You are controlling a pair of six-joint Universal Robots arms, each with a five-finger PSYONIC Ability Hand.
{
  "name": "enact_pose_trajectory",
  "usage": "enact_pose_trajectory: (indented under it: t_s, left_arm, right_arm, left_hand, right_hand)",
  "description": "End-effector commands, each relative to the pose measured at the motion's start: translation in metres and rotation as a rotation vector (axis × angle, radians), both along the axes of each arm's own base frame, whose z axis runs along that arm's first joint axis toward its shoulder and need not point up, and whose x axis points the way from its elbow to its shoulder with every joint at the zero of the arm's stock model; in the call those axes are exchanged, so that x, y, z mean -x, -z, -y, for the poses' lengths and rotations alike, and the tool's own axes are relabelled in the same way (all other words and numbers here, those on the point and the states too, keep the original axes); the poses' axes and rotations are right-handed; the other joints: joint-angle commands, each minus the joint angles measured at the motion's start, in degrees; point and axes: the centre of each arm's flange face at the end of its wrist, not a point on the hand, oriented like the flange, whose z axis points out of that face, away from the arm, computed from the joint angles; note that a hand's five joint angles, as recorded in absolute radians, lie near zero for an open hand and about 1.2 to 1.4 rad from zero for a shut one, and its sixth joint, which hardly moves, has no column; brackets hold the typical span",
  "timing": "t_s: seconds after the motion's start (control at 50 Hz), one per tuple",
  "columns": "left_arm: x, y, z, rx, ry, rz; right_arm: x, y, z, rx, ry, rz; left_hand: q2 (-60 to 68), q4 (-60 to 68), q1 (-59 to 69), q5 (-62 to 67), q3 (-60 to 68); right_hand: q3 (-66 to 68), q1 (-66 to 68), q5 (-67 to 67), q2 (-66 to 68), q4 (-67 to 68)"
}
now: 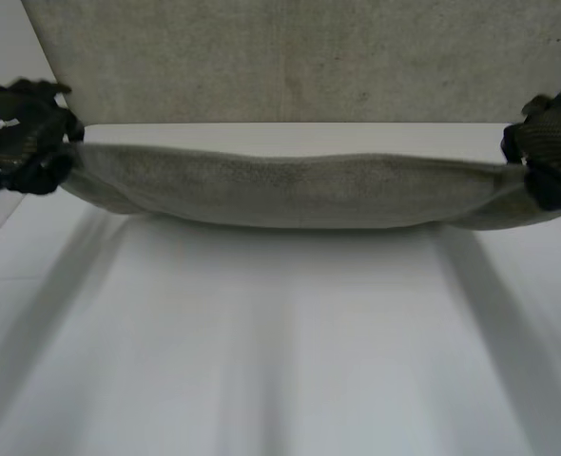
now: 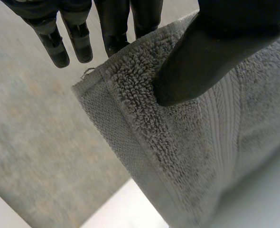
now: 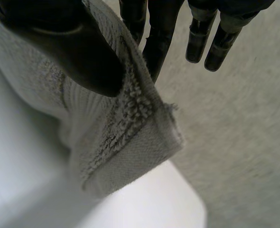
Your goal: Fold the towel.
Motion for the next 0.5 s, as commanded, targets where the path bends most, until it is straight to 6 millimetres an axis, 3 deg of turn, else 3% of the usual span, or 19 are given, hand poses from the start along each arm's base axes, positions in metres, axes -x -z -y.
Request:
enact_pose_trajectory:
  t_s: [0.02, 0.2, 0.24, 0.28, 0.3, 0.34, 0.36, 0.4, 0.5]
  left_arm:
    - [0.002, -0.03, -0.024, 0.037, 0.009, -0.085]
    - [-0.002, -0.024, -0.023, 0.015, -0.004, -0.088]
    - [-0.003, -0.006, -0.014, -0.049, -0.006, -0.094]
    - [-0.003, 0.006, -0.007, -0.094, -0.005, -0.099]
    - [-0.003, 0.006, -0.007, -0.094, -0.005, -0.099]
    - [-0.002, 0.03, 0.005, -0.178, 0.001, -0.11]
    - [-0.002, 0.03, 0.005, -0.178, 0.001, -0.11]
    - [0.001, 0.049, 0.017, -0.242, 0.01, -0.116]
    - [0.014, 0.075, 0.034, -0.31, 0.044, -0.111]
  right_arm:
    - [0.0, -0.023, -0.012, 0.114, -0.011, -0.152]
    - [-0.001, -0.001, -0.012, 0.076, -0.032, -0.213]
    - [-0.001, 0.01, -0.007, 0.042, -0.037, -0.216]
    - [-0.001, 0.032, 0.004, -0.022, -0.051, -0.239]
    - [-0.001, 0.032, 0.004, -0.022, -0.051, -0.239]
    - [-0.007, 0.048, 0.012, -0.051, -0.081, -0.267]
    - [-0.007, 0.048, 0.012, -0.052, -0.081, -0.267]
    - [-0.011, 0.056, 0.016, -0.059, -0.098, -0.275]
    - [-0.026, 0.082, 0.042, -0.031, -0.127, -0.267]
  left_hand:
    - [4.1, -3.2, 4.9, 3.8, -2.6]
    - [4.1, -3.2, 4.9, 3.8, -2.6]
    - [4.1, -3.2, 4.9, 3.8, -2.6]
    - [4.1, -3.2, 4.9, 3.8, -2.6]
    - [4.1, -3.2, 4.9, 3.8, -2.6]
    - [4.1, -3.2, 4.9, 3.8, -2.6]
    - [4.1, -3.2, 4.9, 3.8, -2.6]
    - [4.1, -3.2, 4.9, 3.8, -2.6]
    - [4.1, -3.2, 4.9, 3.8, -2.6]
  right_hand:
    - [-1.9, 4.0, 3.9, 4.6, -3.0]
    - [-1.9, 4.0, 3.9, 4.6, -3.0]
    - [-1.9, 4.0, 3.9, 4.6, -3.0]
    - [-1.9, 4.0, 3.9, 4.6, -3.0]
    - [-1.9, 4.0, 3.9, 4.6, -3.0]
    - [-1.9, 4.0, 3.9, 4.6, -3.0]
    - [-1.9, 4.0, 3.9, 4.6, -3.0]
    - [-1.9, 4.0, 3.9, 4.6, -3.0]
    - [-1.9, 4.0, 3.9, 4.6, -3.0]
